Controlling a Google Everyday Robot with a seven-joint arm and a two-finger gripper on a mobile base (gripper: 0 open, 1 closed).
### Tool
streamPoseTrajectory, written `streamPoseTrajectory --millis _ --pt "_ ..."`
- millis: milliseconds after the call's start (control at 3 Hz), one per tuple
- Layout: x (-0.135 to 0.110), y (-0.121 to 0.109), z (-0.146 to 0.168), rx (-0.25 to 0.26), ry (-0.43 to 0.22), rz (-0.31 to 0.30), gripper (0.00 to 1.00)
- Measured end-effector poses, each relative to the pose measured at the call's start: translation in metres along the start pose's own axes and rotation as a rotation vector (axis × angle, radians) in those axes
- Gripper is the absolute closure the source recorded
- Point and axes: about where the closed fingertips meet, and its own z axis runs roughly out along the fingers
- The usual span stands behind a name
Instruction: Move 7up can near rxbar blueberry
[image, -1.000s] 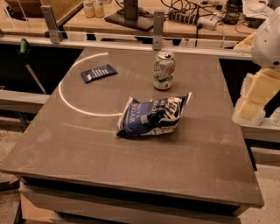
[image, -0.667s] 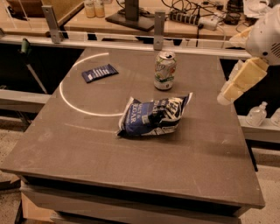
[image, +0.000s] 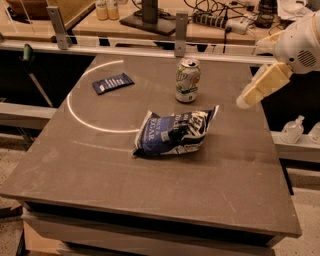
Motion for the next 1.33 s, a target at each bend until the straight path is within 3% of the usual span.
streamPoseTrajectory --millis 333,667,1333 --pt "-0.003 -0.002 0.013 -0.004 -0.045 0.003 0.0" --pt "-0.011 -0.018 0.041 -0.011 -0.14 0.028 0.0" --pt "-0.03 -0.05 0.106 -0.084 -0.284 0.095 0.0"
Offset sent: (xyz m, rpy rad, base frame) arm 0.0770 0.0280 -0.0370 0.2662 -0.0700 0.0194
